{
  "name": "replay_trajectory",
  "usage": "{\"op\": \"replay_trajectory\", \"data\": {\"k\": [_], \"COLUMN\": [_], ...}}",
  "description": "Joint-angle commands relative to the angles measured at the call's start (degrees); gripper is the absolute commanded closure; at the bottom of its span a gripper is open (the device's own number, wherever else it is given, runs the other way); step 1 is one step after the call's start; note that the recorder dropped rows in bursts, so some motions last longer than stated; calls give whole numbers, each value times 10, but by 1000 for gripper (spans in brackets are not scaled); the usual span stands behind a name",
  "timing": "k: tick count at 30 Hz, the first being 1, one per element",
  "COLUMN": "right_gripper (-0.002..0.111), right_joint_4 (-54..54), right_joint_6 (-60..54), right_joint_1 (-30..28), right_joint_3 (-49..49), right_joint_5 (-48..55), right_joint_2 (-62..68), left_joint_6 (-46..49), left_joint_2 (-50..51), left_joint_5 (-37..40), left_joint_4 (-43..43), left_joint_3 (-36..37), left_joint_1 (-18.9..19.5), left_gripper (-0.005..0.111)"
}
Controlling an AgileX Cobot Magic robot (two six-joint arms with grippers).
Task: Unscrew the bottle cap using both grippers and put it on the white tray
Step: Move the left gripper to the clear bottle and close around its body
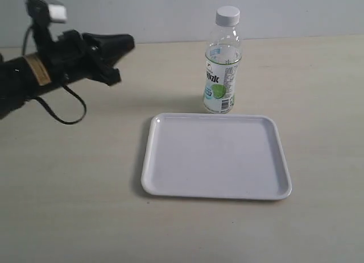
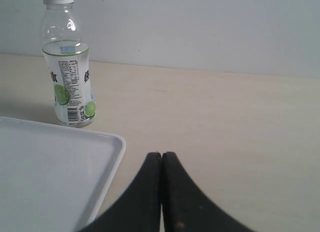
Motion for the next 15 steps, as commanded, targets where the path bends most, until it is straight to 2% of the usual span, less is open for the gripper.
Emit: {"op": "replay_trajectory", "data": {"k": [1,2,3,4,8,15], "right_gripper": [108,108,108,108,108,108], "right_joint_4": [-2,-2,-2,-2,-2,-2], "right_joint_6": [-1,-1,-1,-1,-1,-1], "right_joint_1": [-4,-4,-4,-4,-4,-4], "right_joint_3": [3,3,3,3,3,3], "right_joint_5": [-5,-5,-5,-5,-5,-5], "right_joint_2": [-3,-3,-3,-3,-3,-3], "left_joint_6": [-4,-2,-1,12,21,22], "left_joint_2": [105,131,147,167,232,271], "left_joint_5": [-18,-18,-18,-19,-20,-22], "left_joint_4": [31,31,31,28,24,8], "left_joint_3": [-82,-101,-113,-129,-194,-254], "left_joint_1": [-43,-55,-62,-73,-106,-129], "left_gripper": [56,32,20,1,2,2]}}
